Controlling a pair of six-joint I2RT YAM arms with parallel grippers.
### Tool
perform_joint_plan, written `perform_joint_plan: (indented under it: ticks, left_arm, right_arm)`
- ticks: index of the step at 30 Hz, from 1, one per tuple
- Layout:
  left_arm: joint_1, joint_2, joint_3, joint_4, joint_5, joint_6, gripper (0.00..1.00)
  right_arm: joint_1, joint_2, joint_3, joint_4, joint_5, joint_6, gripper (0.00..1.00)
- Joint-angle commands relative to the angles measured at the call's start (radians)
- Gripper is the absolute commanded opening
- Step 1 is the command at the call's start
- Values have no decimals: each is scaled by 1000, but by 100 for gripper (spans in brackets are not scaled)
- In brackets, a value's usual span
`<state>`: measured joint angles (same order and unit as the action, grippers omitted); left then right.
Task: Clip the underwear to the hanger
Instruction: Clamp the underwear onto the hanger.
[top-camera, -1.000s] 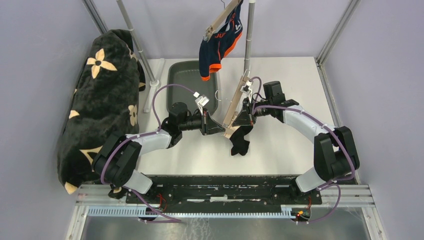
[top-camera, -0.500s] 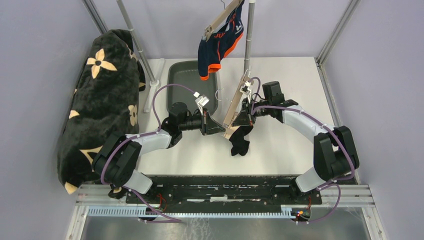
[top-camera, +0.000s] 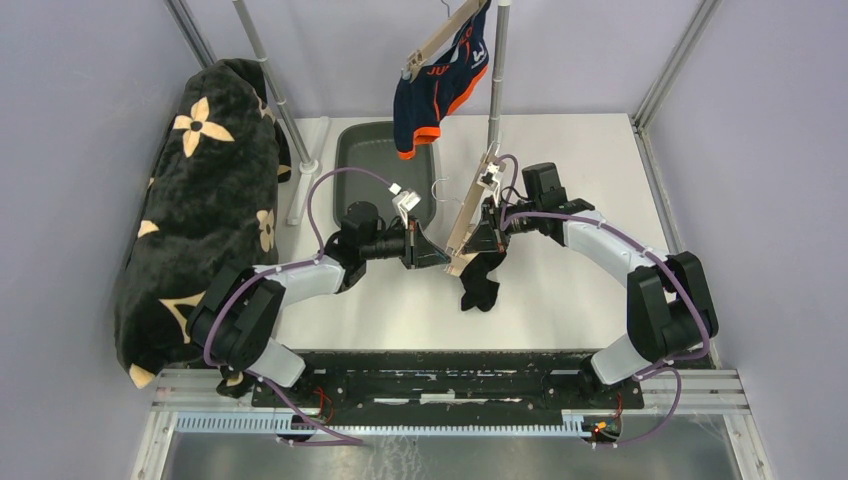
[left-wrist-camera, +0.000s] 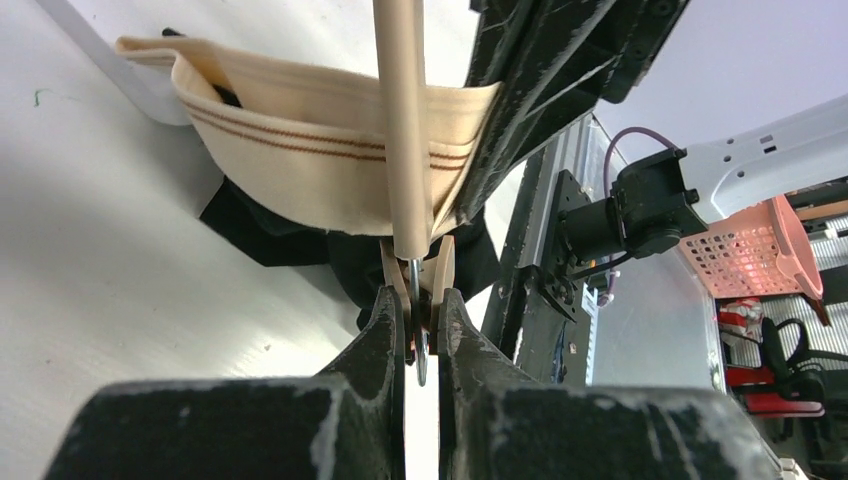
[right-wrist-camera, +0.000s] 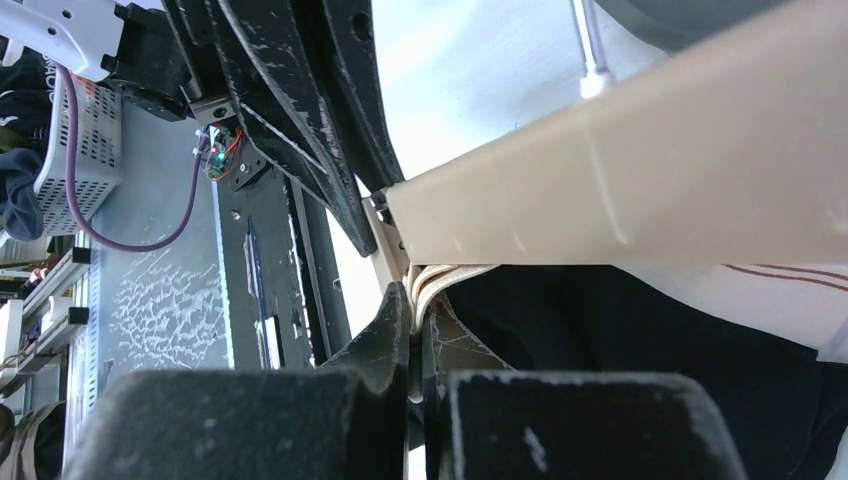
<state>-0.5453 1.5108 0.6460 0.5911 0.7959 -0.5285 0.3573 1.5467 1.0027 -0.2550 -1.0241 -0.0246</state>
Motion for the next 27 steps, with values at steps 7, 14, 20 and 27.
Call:
perform_joint_plan:
  ticks: [7, 14, 20, 27]
  left_arm:
    - [-1, 6, 46, 4, -28, 58, 4]
    - [-1, -27, 28, 60, -18, 32, 15]
    - [-3, -21, 25, 72, -1, 30, 28]
    - [-4, -23, 19, 75, 3, 33, 42]
  right_arm:
    - [12, -24, 60, 9, -4, -27, 1]
    - [14, -17, 63, 2, 5, -30, 1]
    - [15, -15, 63, 2, 6, -26, 1]
    - [15, -6, 66, -2, 19, -19, 1]
